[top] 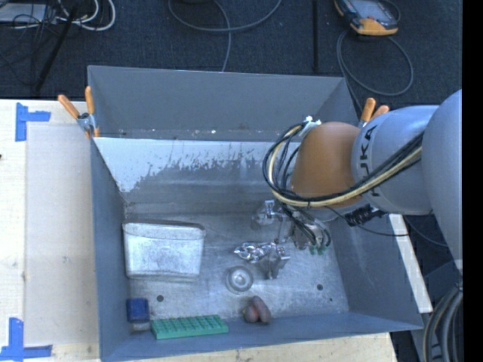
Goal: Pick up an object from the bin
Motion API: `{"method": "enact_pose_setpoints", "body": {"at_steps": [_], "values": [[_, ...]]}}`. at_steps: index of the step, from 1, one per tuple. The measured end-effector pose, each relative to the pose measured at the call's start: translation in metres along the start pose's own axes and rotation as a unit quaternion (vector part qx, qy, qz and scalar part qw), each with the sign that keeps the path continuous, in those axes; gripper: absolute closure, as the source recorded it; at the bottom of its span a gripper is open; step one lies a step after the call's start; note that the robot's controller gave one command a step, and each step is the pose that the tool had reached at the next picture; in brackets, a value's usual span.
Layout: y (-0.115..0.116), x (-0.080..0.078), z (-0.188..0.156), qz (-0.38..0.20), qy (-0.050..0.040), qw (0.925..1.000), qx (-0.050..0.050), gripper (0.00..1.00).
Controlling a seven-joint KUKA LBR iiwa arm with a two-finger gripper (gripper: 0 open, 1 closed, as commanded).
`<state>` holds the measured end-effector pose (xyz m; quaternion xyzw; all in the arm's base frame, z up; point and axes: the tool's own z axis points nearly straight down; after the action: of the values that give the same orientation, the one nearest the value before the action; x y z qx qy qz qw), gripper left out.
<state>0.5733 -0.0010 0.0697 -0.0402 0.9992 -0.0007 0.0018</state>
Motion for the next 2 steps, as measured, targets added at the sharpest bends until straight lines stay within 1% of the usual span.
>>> {"method": "enact_pose_setpoints", "body": {"at_steps": [1, 2], "values": [[0.042, 0.006, -0.031, 0.058, 0.0015, 0.9983, -0.002, 0.00], [0.019, 0.001, -0.041, 0.108, 0.0017, 0.9941, -0.001, 0.00]]}}
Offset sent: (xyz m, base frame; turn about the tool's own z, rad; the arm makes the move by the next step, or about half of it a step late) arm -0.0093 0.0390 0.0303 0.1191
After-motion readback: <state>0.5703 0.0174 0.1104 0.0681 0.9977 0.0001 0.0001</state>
